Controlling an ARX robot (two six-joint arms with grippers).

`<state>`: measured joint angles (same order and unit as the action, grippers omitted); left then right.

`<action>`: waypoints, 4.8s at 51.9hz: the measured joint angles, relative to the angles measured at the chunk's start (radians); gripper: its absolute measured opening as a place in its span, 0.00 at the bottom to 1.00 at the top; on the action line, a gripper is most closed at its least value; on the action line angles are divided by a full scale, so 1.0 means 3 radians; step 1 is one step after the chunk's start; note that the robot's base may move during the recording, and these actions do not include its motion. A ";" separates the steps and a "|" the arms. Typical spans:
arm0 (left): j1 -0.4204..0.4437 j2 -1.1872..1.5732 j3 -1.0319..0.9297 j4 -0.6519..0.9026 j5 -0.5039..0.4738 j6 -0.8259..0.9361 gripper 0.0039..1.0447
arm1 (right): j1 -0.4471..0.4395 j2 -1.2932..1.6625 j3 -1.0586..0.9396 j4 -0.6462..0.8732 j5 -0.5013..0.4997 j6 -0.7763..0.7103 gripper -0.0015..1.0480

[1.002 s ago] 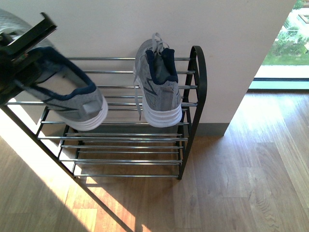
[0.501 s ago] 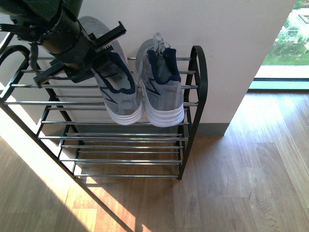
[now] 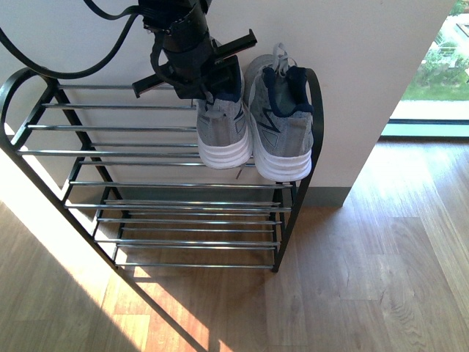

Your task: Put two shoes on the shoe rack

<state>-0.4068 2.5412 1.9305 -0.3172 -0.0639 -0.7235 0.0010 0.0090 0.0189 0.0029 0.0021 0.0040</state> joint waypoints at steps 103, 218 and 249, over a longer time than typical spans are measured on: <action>-0.0006 -0.0815 -0.1225 0.0801 -0.0027 0.0014 0.91 | 0.0000 -0.0011 0.0000 -0.0005 -0.0001 0.0000 0.02; 0.0947 -0.6474 -0.6221 0.2819 -0.0183 0.2374 0.01 | 0.0000 -0.0011 0.0000 -0.0005 -0.0006 -0.0003 0.91; 0.1343 -0.7450 -0.6390 0.2079 0.0206 0.2382 0.01 | 0.0000 -0.0011 0.0000 -0.0008 -0.0010 -0.0004 0.91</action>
<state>-0.0040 0.3061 0.0135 0.3065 -0.0021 -0.0090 0.0010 0.0055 0.0189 0.0006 -0.0010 0.0029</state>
